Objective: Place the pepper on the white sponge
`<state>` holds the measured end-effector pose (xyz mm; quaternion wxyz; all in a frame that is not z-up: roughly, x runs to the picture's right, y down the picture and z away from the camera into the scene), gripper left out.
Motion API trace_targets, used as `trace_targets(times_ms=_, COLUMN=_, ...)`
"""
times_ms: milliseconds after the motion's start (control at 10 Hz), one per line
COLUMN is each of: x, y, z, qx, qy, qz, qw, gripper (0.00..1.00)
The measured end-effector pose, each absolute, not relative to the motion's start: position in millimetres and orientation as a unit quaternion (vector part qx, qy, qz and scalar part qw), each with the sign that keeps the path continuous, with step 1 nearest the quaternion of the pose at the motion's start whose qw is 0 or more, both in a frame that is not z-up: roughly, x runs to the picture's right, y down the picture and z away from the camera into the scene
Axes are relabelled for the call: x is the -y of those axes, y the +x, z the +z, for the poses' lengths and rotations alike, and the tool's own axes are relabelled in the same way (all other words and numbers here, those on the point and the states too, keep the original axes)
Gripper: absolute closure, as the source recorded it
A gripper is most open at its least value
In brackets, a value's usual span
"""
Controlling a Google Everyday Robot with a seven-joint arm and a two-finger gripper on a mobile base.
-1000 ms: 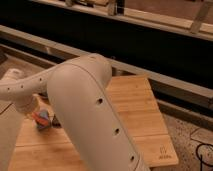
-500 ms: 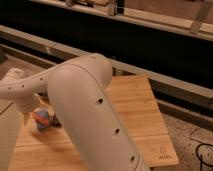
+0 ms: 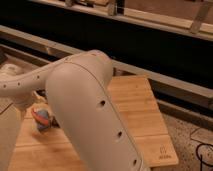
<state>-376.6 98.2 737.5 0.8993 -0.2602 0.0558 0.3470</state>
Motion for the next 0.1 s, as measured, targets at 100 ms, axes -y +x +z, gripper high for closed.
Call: trace_targets(times_ms=100, x=-99.2, y=-375.3, z=738.5, qx=-0.058, qy=-0.260, qz=0.346, qw=0.900, gripper=0.21)
